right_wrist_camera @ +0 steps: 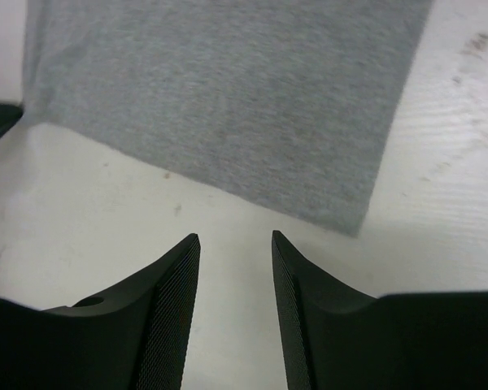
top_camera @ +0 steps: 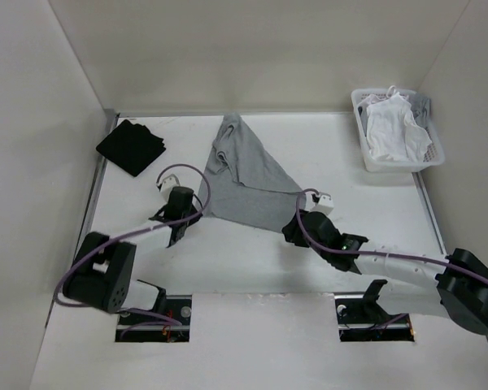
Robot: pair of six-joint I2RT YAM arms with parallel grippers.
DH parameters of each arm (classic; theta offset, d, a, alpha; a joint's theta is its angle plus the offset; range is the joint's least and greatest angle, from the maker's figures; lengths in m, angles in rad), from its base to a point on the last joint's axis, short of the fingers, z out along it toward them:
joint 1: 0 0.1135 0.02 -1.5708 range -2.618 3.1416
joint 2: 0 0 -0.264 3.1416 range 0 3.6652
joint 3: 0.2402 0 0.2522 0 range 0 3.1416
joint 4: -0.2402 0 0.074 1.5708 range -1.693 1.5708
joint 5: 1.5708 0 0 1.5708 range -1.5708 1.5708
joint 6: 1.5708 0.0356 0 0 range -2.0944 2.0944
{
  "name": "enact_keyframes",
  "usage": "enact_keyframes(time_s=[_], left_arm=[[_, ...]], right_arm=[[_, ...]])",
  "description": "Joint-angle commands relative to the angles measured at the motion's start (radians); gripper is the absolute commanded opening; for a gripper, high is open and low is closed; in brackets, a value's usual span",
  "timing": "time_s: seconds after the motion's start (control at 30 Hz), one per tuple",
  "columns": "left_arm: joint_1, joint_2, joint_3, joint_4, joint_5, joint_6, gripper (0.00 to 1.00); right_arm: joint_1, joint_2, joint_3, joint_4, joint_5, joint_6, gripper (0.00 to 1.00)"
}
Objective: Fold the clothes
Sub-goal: Flatten the tank top out
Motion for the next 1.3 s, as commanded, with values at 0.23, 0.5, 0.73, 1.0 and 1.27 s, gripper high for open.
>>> enact_keyframes(time_s=[0.23,0.5,0.73,1.0,1.27], left_arm=[[-0.046,-0.328,-0.149,-0.153,0.042,-0.064,0.03],[0.062,-0.48,-0.19,-0.189,0.106,-0.048,0.03],[0.074,-0.42,-0.207,-0.14,0.177,-0.044,0.03],[0.083,-0.477,-0.226,-0.149,0.177,-0.051,0.04],[0.088,-0.509,-0.212,-0.166,0.177,-0.051,0.04]], right_arm=[[-0.105,-0.023,0.001,-0.249,0.141,0.122,0.47],[-0.127,0.083,0.038,-0.236,0.125,0.168,0.44],[-0.104,0.139,0.052,-0.213,0.089,0.21,0.4],[-0.032,0.11,0.035,-0.288,0.098,0.277,0.38],[-0.02,0.117,0.044,-0.337,0.122,0.328,0.35]])
